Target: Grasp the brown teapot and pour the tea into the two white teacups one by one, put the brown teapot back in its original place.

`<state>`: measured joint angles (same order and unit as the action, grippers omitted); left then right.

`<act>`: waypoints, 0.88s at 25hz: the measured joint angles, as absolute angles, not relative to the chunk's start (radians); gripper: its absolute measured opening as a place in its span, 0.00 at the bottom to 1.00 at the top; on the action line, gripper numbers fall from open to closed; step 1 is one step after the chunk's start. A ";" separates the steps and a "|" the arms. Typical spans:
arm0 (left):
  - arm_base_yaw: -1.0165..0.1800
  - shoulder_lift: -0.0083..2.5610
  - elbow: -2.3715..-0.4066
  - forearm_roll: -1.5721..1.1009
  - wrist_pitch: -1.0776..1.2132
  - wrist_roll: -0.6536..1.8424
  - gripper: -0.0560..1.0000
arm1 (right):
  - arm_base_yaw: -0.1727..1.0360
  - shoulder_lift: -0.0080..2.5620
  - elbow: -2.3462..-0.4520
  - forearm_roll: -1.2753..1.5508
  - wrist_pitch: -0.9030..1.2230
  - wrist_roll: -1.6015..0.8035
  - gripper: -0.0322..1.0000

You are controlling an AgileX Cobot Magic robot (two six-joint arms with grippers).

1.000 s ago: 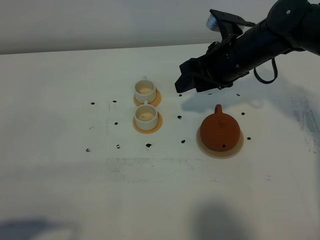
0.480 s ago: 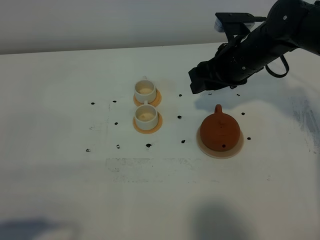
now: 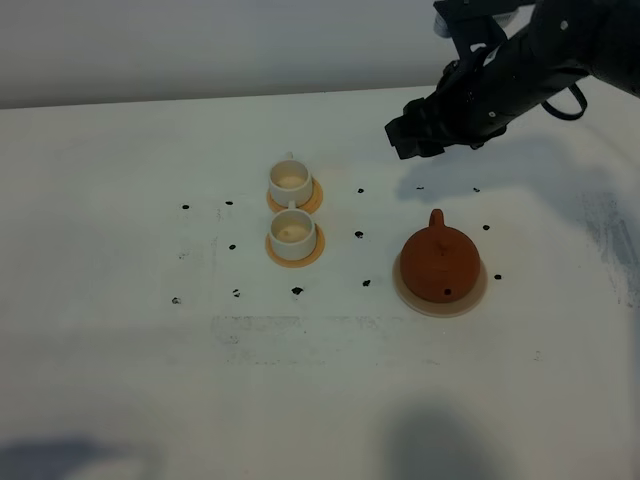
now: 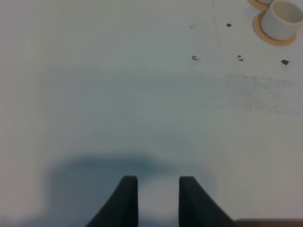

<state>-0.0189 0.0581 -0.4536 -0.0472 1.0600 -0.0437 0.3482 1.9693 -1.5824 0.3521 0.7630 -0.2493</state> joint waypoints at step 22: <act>-0.019 0.056 -0.454 -0.047 1.059 -0.043 0.25 | 0.348 2.206 -1.744 0.072 0.891 -0.095 0.53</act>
<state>-0.0189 0.0564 -0.4536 -0.0472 1.0589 -0.0426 0.3482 2.2057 -1.7437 0.0715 0.8911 -0.0946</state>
